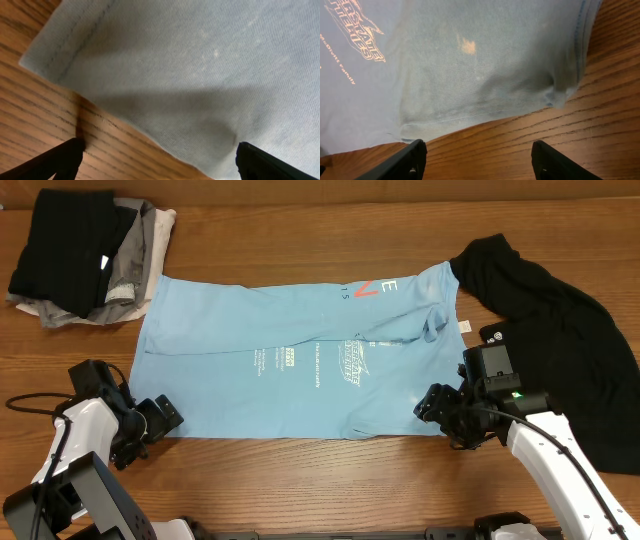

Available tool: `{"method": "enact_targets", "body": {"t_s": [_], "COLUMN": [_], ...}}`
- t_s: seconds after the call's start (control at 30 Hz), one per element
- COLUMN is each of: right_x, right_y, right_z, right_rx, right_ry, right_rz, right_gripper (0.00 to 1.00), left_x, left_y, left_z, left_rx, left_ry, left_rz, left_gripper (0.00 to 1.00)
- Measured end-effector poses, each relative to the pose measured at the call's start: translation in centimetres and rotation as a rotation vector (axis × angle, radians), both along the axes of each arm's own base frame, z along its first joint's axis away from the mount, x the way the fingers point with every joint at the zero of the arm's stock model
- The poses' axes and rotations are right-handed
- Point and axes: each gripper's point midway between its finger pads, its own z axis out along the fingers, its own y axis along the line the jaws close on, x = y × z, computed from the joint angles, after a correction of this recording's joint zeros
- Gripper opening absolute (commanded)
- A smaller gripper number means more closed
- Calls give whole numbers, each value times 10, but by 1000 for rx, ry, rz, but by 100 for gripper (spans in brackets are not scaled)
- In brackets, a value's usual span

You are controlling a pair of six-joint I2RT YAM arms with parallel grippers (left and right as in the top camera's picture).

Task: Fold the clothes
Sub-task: 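Grasp the T-shirt's bottom-left and bottom-right corners with both grippers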

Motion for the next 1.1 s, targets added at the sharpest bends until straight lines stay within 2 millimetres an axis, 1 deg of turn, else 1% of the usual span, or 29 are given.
{"method": "enact_targets", "body": {"t_s": [0.13,0.33,0.53,0.63,0.7,0.8,0.93,0.97,1.1], "right_x": [-1,-2,-2,-2,-2,-2,-2,-2,-2], "right_y": [0,0,0,0,0,0,0,0,0], "right_z": [0,0,0,0,0,0,0,0,0], "right_rx": [0,-1,-2,-2,-2,-2,-2,-2,-2], "right_ry": [1,5,7,6,7,6,7,6,7], "right_rz": [3,4,5,5,6,7,7,7,7], "right_gripper": [71,71,71,71,71,71,71,71,71], "left_x": [1,9,4,2,2,3,8,8,11], "left_y": [2,19,38,45,45,47,55,56,61], "left_z": [-2,-1,0,0,0,0,-1,-1,-1], "left_rx": [16,63,75,78,78,88,132,138,159], "left_ry": [-13,-70,-91,-97,-98,-100,-125,-128,-142], "left_rz": [0,34,110,136,137,135,139,140,143], "left_gripper": [100,100,100,91,89,88,85,83,57]}}
